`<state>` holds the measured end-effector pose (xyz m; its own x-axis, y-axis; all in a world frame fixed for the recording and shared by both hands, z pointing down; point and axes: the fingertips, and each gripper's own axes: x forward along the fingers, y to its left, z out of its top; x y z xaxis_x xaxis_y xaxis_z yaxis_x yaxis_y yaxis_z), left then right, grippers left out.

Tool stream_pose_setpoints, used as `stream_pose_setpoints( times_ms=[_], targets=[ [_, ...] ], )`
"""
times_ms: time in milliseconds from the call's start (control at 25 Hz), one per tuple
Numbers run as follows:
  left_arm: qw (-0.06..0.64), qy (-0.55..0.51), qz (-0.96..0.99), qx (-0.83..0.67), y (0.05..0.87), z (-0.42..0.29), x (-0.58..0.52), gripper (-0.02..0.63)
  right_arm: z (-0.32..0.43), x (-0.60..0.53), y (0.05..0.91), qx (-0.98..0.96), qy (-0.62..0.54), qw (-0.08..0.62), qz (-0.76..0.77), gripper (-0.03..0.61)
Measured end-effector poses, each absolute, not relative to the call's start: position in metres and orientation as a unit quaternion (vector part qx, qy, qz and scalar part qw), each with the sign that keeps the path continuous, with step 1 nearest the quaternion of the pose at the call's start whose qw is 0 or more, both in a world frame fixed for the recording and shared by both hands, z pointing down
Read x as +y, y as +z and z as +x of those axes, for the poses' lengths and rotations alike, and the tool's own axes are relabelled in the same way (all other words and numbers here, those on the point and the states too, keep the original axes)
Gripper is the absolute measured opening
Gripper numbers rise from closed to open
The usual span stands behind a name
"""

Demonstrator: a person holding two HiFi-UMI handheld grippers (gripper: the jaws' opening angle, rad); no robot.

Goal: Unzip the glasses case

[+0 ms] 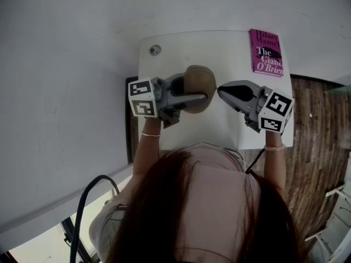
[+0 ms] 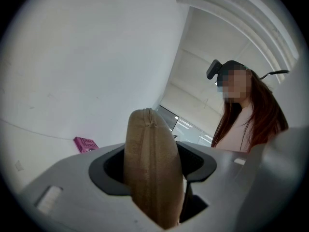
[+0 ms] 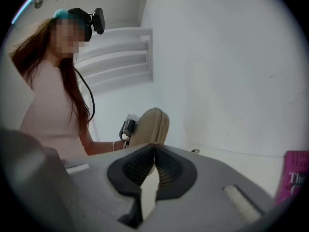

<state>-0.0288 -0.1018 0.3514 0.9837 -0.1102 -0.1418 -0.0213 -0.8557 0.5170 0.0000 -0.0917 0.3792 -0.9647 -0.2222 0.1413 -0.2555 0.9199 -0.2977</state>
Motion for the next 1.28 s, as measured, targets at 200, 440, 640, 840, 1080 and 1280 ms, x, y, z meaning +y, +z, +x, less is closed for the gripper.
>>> stream_pose_setpoints(
  times_ms=[200, 440, 640, 840, 1080, 1280],
  targets=[
    [0.273, -0.108, 0.955, -0.037, 0.347, -0.031, -0.105, 0.293, 0.000, -0.090, 0.379, -0.978, 0.158, 0.052, 0.124, 0.007],
    [0.275, -0.120, 0.953, -0.039, 0.345, -0.031, -0.107, 0.293, 0.001, -0.090, 0.379, -0.977, 0.163, 0.041, 0.129, 0.006],
    [0.285, -0.140, 0.947, -0.044, 0.345, -0.034, -0.111, 0.293, 0.000, -0.090, 0.381, -0.977, 0.166, 0.043, 0.130, 0.006],
    [0.292, -0.149, 0.944, -0.047, 0.346, -0.036, -0.113, 0.293, -0.001, -0.090, 0.382, -0.976, 0.169, 0.041, 0.131, 0.006],
    [0.299, -0.162, 0.939, -0.047, 0.344, -0.037, -0.115, 0.293, -0.001, -0.088, 0.385, -0.976, 0.170, 0.046, 0.131, 0.006],
    [0.304, -0.172, 0.936, -0.047, 0.344, -0.039, -0.116, 0.293, -0.002, -0.086, 0.387, -0.975, 0.173, 0.046, 0.134, 0.007]
  ],
)
